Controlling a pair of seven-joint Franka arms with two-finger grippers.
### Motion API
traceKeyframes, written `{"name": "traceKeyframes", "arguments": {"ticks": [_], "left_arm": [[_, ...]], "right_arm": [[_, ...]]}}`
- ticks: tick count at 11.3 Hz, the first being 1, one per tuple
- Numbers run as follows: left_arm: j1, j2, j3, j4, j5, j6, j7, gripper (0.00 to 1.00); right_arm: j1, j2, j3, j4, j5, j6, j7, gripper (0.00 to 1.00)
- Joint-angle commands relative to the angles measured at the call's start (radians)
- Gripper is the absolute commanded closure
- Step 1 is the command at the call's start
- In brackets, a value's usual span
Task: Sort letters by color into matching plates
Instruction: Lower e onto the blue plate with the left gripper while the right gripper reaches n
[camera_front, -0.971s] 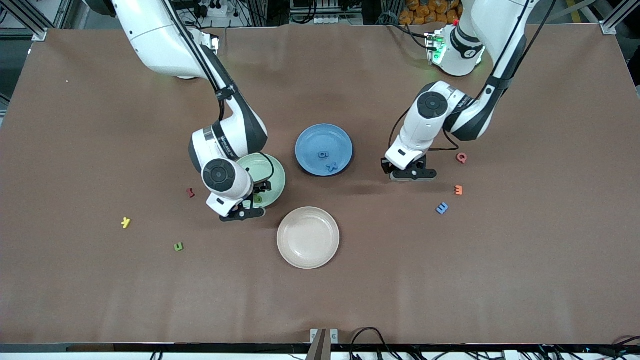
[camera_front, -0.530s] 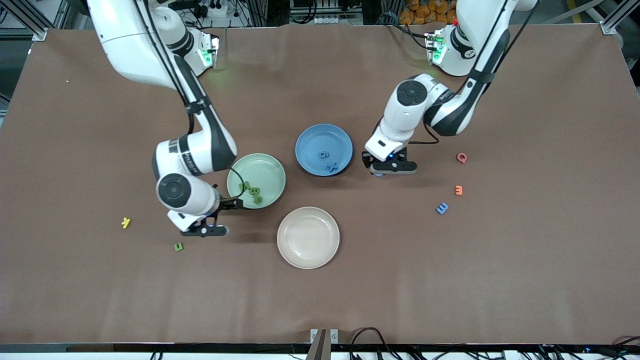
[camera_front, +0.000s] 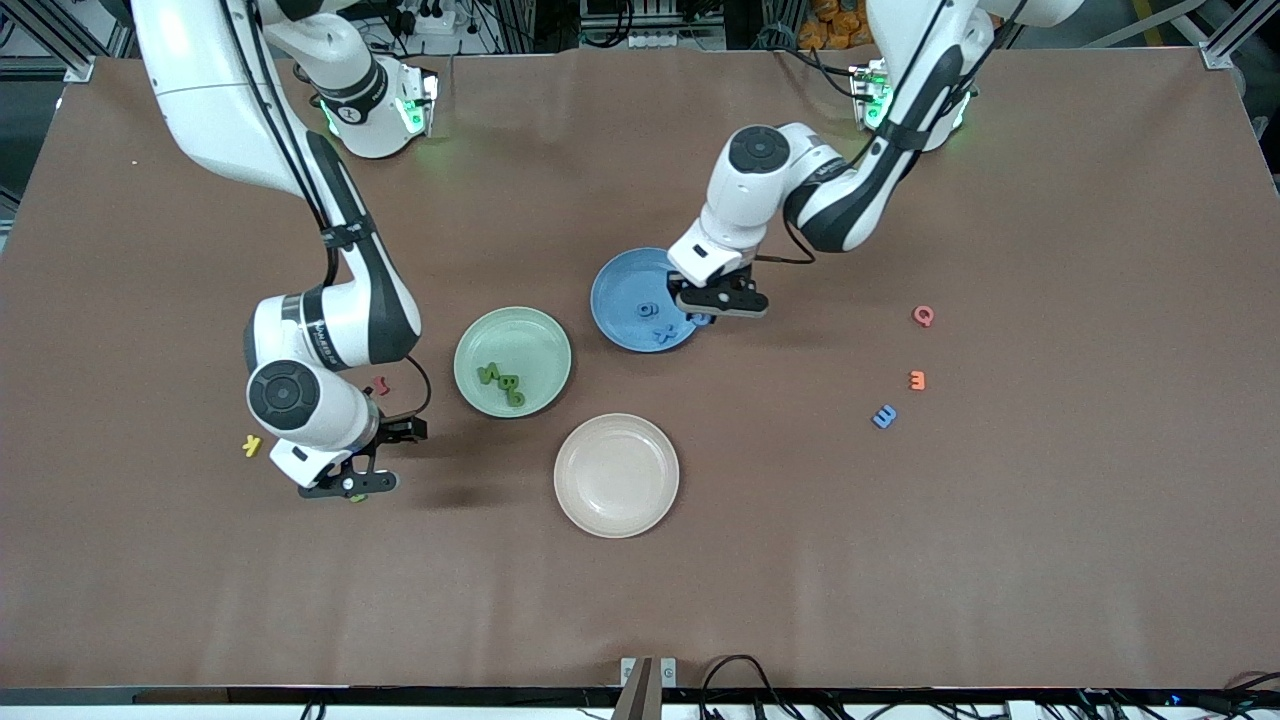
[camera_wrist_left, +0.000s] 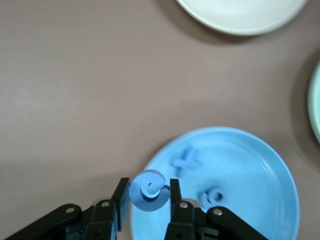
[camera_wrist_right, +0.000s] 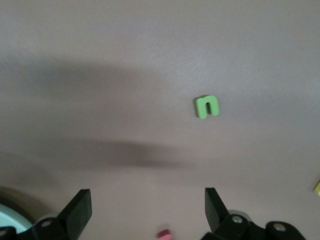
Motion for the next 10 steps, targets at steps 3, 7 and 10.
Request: {"name": "traceKeyframes", "arguments": {"ticks": [3,7,10], "left_arm": [[-0.081,0.100,0.006,0.095,-0.011,-0.012,-0.066,1.00],[-0.102,0.134,0.004,0.135,-0.010,-0.013,-0.163,1.00],[-0.101,0.134,0.003,0.137,-0.011,-0.012,-0.180,0.00]], "right_arm": [[-0.094,0.004,0.014,-0.010,-0.015,0.232,-0.440,0.00],[-0.116,0.013,0.014,-0.036,-0.024,0.378,-0.454,0.00],[-0.108,0.015,0.015,-0.080,-0.029,0.444,-0.451,0.00]]}}
